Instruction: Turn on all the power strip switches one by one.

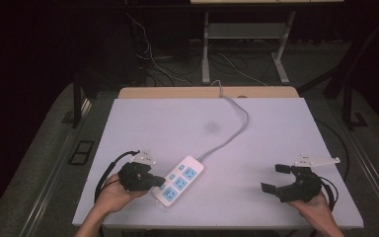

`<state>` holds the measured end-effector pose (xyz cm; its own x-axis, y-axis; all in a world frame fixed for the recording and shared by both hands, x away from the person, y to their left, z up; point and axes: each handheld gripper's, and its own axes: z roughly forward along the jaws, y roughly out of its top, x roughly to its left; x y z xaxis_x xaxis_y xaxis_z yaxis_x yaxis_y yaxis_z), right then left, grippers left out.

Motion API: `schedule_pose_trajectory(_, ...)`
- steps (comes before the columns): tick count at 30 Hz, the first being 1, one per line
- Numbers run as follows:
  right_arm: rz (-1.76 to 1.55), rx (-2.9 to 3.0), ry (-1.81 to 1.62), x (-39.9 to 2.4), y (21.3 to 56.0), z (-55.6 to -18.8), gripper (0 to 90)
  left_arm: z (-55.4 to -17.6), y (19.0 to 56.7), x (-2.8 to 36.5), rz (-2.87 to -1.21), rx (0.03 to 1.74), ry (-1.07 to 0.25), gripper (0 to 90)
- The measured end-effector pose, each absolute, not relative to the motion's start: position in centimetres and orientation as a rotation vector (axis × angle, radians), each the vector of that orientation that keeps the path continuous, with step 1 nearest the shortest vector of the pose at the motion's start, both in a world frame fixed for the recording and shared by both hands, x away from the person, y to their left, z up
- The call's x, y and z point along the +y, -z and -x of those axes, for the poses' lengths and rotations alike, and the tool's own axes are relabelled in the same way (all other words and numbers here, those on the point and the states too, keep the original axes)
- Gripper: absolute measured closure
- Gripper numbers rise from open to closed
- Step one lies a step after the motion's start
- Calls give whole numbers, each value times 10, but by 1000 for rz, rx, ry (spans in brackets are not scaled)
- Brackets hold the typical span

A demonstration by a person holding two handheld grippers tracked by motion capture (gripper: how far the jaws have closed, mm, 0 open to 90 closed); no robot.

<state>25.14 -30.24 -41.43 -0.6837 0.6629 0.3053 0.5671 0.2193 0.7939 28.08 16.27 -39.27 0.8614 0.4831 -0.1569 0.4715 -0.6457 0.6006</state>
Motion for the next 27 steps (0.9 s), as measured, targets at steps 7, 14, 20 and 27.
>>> schedule_pose_trajectory(7, -1200, 2376, -1475, -303, 414, -251, 3, -282, 397, 159, -2409, 683, -9, 890)
schedule_pose_trajectory(14, -1193, 2382, -1477, -302, 414, -251, 3, -283, 401, 161, -2420, 684, -12, 890)
schedule_pose_trajectory(20, -1192, 2380, -1476, -302, 414, -251, 3, -284, 402, 161, -2417, 681, -14, 890)
schedule_pose_trajectory(27, -1197, 2376, -1481, -302, 414, -251, 3, -285, 404, 161, -2404, 679, 9, 891)
